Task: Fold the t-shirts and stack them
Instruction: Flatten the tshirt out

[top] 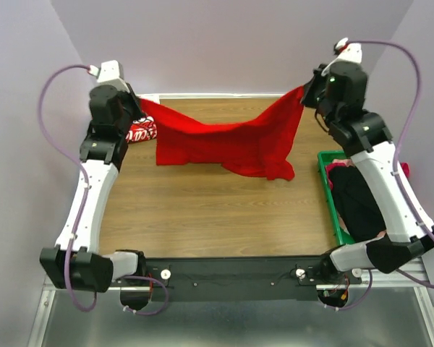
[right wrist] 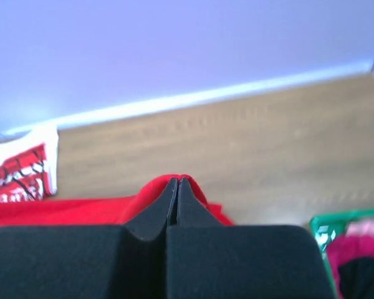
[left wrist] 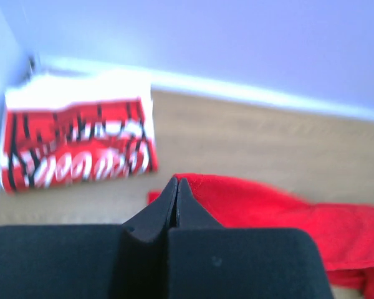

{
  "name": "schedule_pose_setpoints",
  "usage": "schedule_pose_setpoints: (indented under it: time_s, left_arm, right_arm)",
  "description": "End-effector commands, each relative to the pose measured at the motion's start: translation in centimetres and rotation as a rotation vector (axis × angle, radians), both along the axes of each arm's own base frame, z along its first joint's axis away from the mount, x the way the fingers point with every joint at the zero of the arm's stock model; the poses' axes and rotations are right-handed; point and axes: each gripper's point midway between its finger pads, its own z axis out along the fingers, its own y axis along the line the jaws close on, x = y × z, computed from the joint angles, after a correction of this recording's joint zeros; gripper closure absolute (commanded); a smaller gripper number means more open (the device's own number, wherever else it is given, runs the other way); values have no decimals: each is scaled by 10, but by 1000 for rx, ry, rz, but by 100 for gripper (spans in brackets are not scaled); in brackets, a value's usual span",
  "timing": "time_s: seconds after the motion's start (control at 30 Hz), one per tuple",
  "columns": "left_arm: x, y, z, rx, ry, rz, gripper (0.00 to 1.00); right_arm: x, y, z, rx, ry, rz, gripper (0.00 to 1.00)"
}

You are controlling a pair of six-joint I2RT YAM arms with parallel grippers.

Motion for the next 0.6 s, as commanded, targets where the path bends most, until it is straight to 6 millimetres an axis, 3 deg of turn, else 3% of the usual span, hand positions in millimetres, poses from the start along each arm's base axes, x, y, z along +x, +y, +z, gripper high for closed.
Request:
schedule_pose_setpoints:
  time_s: [0.0, 0.03, 0.07, 0.17, 0.2, 0.27, 0.4, 0.5, 0.57]
  left_arm:
    - [-29, 4, 114, -40, -278, 8, 100]
    - [-36, 5, 133, -34, -328, 7, 100]
    - [-58, 8, 169, -10, -428, 3, 100]
    - [-79, 15, 201, 40, -509, 23, 100]
    - [-99, 20, 223, 56, -571, 39, 100]
    - [-129, 27, 250, 82, -648, 65, 100]
    - [-168, 40, 282, 90, -754, 128, 100]
    - [-179, 41, 295, 91, -799, 135, 100]
    - [-176, 40, 299, 90, -812, 130, 100]
  right_arm:
    - [-14, -15, 93, -82, -222, 26, 100]
    - [-19, -12, 112, -78, -276, 56, 99]
    - [-34, -10, 144, -74, -363, 106, 100]
    - [-59, -13, 188, -63, -483, 142, 100]
    - [-66, -15, 201, -70, -520, 151, 100]
    - [-88, -24, 235, -57, -608, 148, 100]
    - [-114, -31, 276, -34, -732, 155, 99]
    - [-117, -31, 292, -28, -784, 157, 100]
    - [-110, -31, 299, -25, -809, 136, 100]
